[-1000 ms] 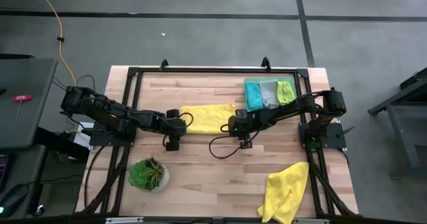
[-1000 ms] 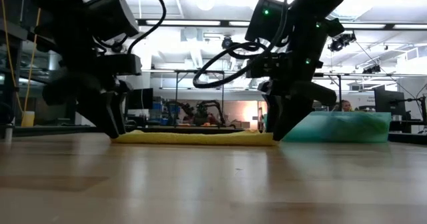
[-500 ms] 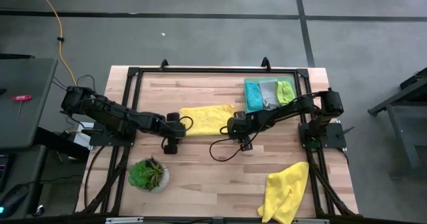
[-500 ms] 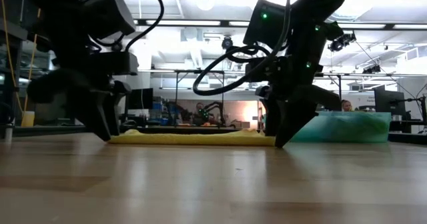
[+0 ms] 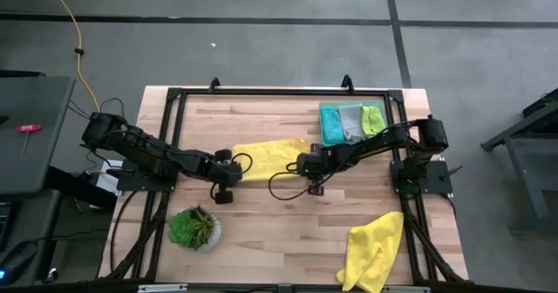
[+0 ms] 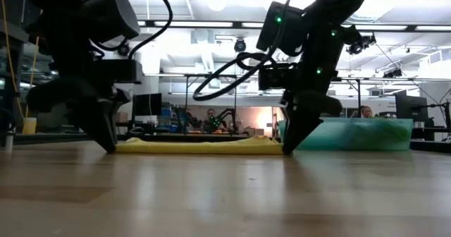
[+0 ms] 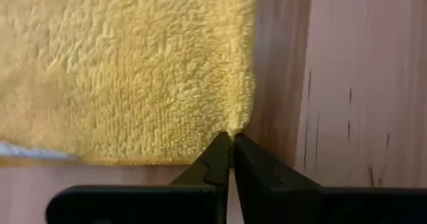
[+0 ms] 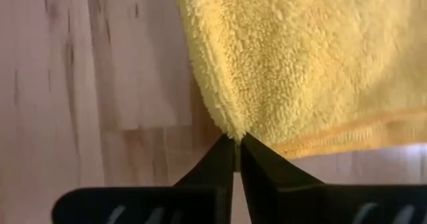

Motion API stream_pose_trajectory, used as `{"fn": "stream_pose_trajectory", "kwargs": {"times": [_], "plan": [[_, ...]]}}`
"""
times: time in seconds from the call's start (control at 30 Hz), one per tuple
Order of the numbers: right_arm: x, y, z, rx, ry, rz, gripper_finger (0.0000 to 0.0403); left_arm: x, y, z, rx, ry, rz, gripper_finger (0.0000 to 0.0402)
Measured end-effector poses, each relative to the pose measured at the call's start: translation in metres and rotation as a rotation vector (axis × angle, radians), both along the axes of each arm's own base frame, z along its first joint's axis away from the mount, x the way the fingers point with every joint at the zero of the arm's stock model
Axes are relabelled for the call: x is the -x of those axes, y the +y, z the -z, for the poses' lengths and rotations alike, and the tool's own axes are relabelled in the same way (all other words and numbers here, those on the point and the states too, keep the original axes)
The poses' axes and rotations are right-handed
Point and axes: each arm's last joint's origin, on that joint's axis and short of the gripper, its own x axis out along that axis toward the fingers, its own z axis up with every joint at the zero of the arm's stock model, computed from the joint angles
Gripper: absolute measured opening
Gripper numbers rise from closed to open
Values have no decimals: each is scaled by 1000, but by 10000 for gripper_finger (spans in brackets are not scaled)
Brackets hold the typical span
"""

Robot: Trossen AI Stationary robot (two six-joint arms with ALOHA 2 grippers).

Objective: Fold microfiber towels
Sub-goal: Fold the left yellow towel

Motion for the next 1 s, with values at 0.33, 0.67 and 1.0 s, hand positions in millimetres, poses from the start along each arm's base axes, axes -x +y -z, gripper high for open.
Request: {"fn": "stream_pose_trajectory", "kwargs": {"times": [0.33,0.67,1.0], "plan": [[8,16,-25,-371,-30,101,2,-7,-13,-25,306,-4,-72,4],[19,-12,-58,-384,-139,379,1,-12,9,-46,278,-46,-223,1],[19,-30,-48,-321,-123,569,0,-11,31,-46,178,-93,-439,0]]}}
